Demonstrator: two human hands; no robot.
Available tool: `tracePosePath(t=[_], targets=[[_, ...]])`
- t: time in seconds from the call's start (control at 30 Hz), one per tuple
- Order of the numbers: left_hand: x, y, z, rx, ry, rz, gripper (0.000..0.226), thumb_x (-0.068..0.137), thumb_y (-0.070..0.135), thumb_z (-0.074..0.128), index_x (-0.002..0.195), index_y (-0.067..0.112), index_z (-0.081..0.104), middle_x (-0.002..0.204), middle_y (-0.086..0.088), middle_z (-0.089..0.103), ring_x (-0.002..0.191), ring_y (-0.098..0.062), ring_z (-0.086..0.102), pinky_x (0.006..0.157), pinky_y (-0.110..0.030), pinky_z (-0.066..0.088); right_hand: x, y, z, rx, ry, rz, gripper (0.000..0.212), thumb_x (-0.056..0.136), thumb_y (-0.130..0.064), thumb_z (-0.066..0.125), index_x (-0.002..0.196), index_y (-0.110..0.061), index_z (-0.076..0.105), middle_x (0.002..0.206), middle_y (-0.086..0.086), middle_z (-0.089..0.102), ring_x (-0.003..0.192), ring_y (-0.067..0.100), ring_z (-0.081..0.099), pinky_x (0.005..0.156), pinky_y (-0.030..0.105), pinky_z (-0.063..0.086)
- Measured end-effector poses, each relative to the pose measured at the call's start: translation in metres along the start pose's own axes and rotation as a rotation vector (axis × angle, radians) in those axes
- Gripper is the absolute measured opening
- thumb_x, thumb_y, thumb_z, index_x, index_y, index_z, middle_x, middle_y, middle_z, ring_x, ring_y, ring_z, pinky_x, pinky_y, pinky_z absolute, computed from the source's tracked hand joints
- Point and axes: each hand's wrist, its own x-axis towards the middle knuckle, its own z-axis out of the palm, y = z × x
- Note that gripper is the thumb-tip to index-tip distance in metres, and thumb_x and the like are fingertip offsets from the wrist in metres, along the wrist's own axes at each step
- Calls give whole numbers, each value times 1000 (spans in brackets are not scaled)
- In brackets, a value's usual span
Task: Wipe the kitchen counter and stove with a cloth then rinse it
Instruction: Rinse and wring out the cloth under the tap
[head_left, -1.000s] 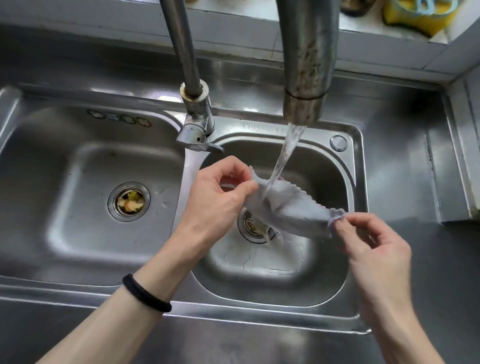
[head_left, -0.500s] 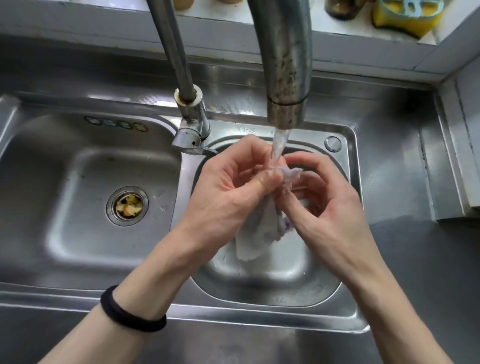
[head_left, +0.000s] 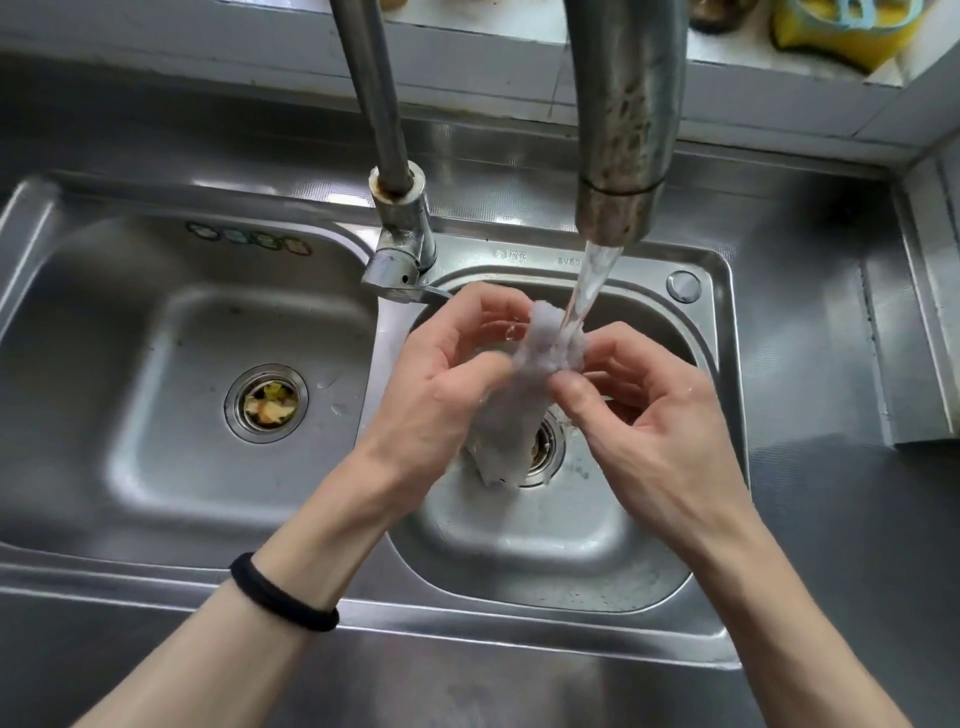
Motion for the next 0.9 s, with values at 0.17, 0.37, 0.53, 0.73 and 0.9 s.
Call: tracePosePath(t=[0.17,0.37,0.53,0.73,0.9], targets=[[-10,-40,-5,205,-149,-156,67,67,12,58,133,23,58,132,3,67,130,-12,60,114,-32,47,-5,-19,-5,107,46,-16,19,97,-12,71,92,-31,71,94,-3,79,86,13,76,78,21,58],[-12,-93,1,339,-142,-288,62,83,7,78,138,28,58,139,7,62,125,4,56,91,0,39,-9,-43,-16,370,132,17,5,95,-24,69,94,-25,73,93,4,80,89,18,77,83,26,61],[-5,-111,20,43,25,-641,54,75,26,68,129,30,61,120,6,72,113,-14,65,98,-36,54,-13,-51,-14,488,119,58,4,88,-31,74,88,-28,74,90,0,79,87,11,76,81,22,59],[15,-109,28,-846,526,-932,30,74,10,43,99,7,59,103,-17,65,103,-37,57,105,-56,50,-19,-47,-17,742,158,283,9,84,-24,70,90,-21,77,94,5,77,86,12,74,73,19,59],[25,-101,18,-956,533,-819,61,95,35,41,139,-2,63,137,-23,68,127,-41,65,119,-57,40,-13,-30,-20,793,208,505,25,91,-20,62,109,-8,73,93,6,77,81,11,72,66,20,59]])
